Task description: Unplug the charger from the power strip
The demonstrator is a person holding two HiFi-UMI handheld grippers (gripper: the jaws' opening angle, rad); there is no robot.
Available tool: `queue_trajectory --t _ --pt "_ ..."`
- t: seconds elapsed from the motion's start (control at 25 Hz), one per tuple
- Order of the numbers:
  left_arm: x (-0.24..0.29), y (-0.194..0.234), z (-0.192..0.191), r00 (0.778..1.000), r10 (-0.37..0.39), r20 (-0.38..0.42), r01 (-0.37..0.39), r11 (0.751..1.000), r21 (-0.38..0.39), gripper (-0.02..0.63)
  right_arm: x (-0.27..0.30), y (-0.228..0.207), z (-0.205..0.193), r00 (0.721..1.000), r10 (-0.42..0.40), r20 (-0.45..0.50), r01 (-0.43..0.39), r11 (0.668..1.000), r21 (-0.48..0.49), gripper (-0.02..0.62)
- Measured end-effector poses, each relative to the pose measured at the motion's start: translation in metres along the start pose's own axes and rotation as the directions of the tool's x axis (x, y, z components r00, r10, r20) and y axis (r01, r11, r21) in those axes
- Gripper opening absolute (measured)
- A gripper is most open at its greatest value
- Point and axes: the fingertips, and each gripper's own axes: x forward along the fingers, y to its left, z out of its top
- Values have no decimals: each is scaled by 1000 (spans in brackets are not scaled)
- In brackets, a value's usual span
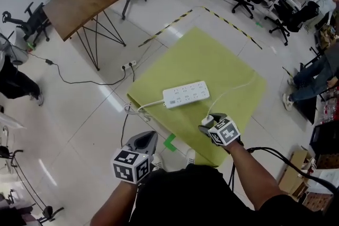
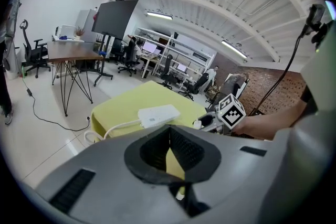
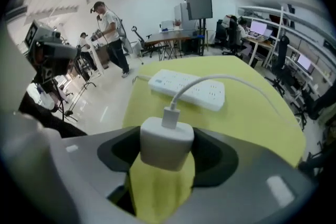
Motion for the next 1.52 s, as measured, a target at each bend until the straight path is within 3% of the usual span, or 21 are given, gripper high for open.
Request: queue_trajectory --t 0.24,0.52,1.28,1.52 --pt "15 -20 1 998 -56 -26 56 998 28 8 -5 4 -63 979 -35 -199 23 998 -65 291" --pt "21 -36 -1 996 -83 -42 85 995 49 8 9 5 -80 969 -73 -236 50 994 -101 296" --pt "2 -22 -1 998 -62 -27 63 997 37 8 9 1 -63 981 -116 -155 102 991 -90 328" --pt "1 -26 -4 993 -115 -39 116 992 51 6 -16 15 -58 988 -132 -82 134 991 10 327"
